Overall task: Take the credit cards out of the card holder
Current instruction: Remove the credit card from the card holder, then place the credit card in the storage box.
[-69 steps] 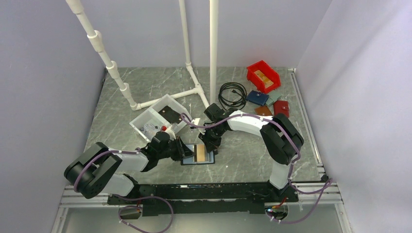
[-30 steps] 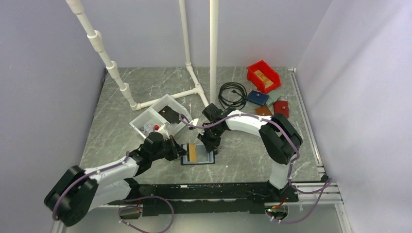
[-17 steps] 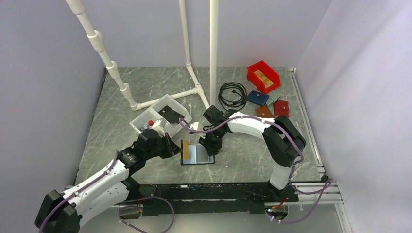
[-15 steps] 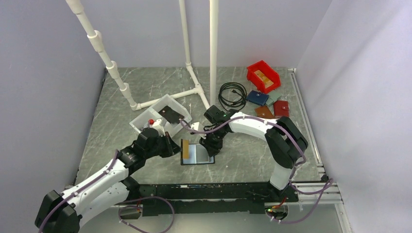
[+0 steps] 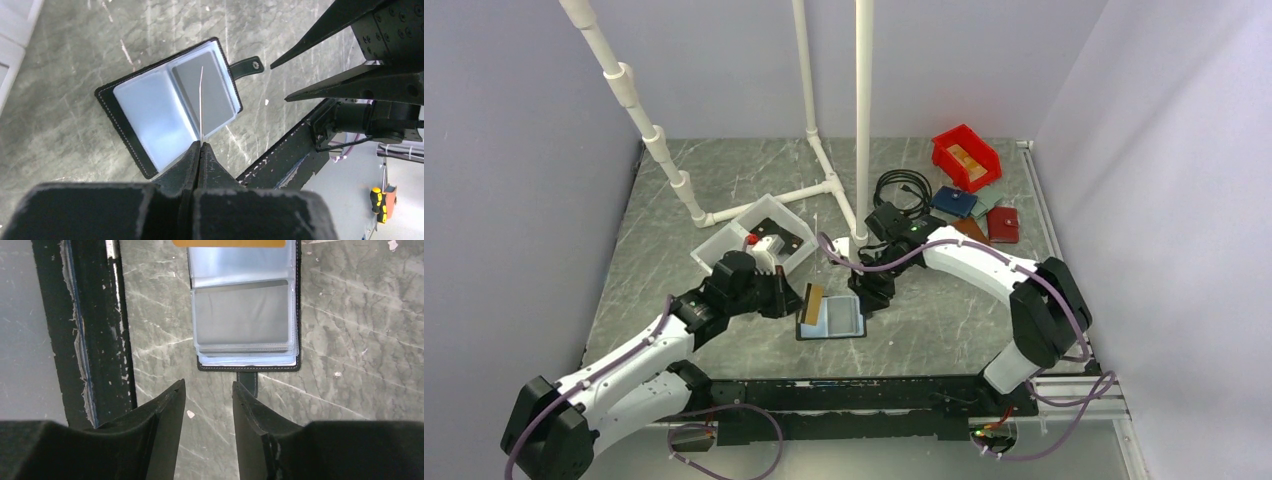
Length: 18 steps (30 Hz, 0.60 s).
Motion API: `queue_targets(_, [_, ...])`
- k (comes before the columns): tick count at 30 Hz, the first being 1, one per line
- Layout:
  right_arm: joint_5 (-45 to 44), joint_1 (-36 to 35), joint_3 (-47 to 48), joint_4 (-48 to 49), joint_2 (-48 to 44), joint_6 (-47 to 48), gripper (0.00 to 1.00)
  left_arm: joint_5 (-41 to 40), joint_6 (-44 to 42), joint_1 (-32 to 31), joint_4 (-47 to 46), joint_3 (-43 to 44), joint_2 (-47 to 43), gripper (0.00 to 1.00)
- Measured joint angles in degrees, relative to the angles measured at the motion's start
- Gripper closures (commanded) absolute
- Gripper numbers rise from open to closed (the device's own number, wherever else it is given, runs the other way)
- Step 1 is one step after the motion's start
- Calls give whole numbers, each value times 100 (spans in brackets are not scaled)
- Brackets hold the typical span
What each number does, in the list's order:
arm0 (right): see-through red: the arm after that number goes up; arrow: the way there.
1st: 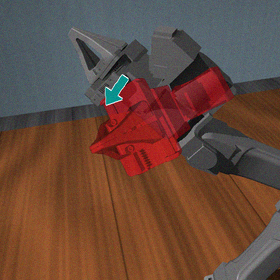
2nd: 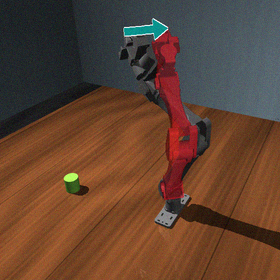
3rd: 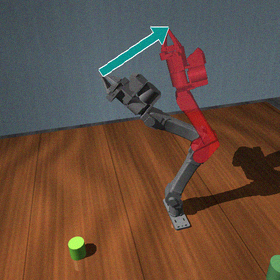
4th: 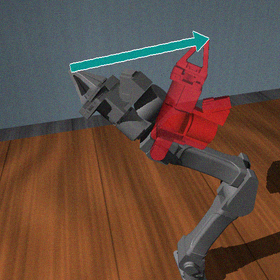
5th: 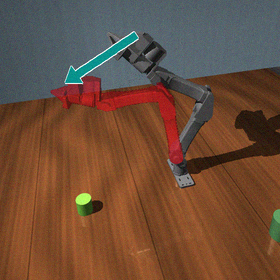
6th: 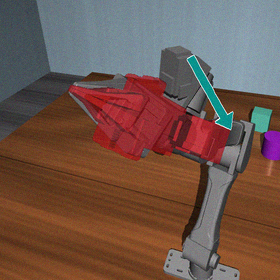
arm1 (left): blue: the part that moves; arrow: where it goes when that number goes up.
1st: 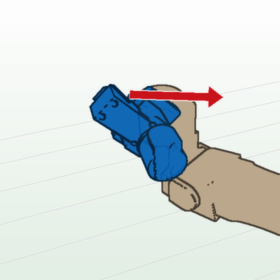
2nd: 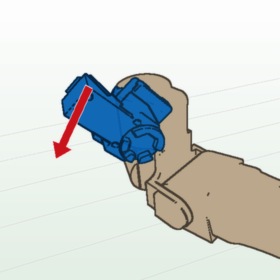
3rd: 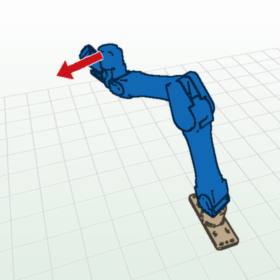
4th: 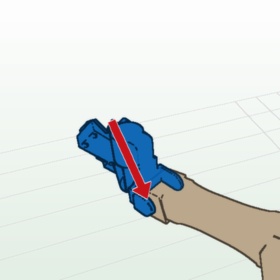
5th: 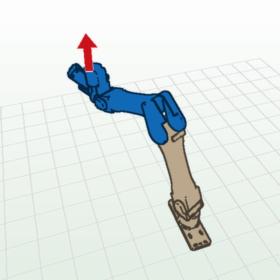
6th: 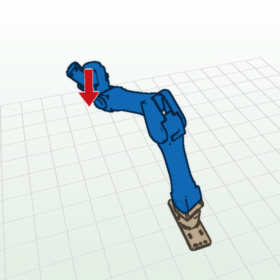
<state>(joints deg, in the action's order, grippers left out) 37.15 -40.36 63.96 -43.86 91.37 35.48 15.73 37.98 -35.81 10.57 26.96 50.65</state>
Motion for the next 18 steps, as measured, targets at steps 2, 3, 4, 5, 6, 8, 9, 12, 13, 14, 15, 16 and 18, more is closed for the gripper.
queue_targets(2, [96, 68, 0, -90, -114, 118, 54, 90, -98, 0, -42, 70, 59, 100])
queue_targets(3, [140, 98, -2, -138, -173, 179, 53, 120, -133, 0, -66, 96, 76, 100])
queue_targets(4, [184, 129, -2, -175, -234, 229, 53, 164, -164, 0, -118, 116, 96, 100])
queue_targets(5, [240, 175, -4, -227, -308, 291, 53, 221, -203, 0, -179, 127, 118, 100])
queue_targets(6, [293, 225, -7, -280, -385, 350, 53, 258, -236, 0, -240, 129, 136, 100])
queue_targets(8, [409, 328, -7, -365, -522, 457, 53, 345, -275, 0, -345, 129, 188, 100])
queue_targets(9, [483, 391, -7, -404, -586, 514, 53, 400, -293, 0, -396, 129, 227, 100])
queue_targets(12, [697, 584, -7, -544, -743, 671, 53, 544, -348, 0, -540, 129, 354, 100])
queue_targets(13, [745, 629, -7, -586, -778, 715, 53, 590, -361, 0, -586, 133, 400, 100])
queue_targets(14, [822, 686, -7, -636, -811, 769, 53, 625, -376, 0, -629, 136, 439, 100])
queue_targets(15, [863, 734, -7, -673, -846, 817, 53, 667, -389, 0, -662, 149, 481, 100])
queue_targets(16, [907, 778, -7, -710, -881, 863, 53, 704, -389, 0, -691, 162, 520, 100])
queue_targets(18, [997, 855, -7, -761, -964, 957, 53, 798, -391, 0, -804, 216, 649, 100])
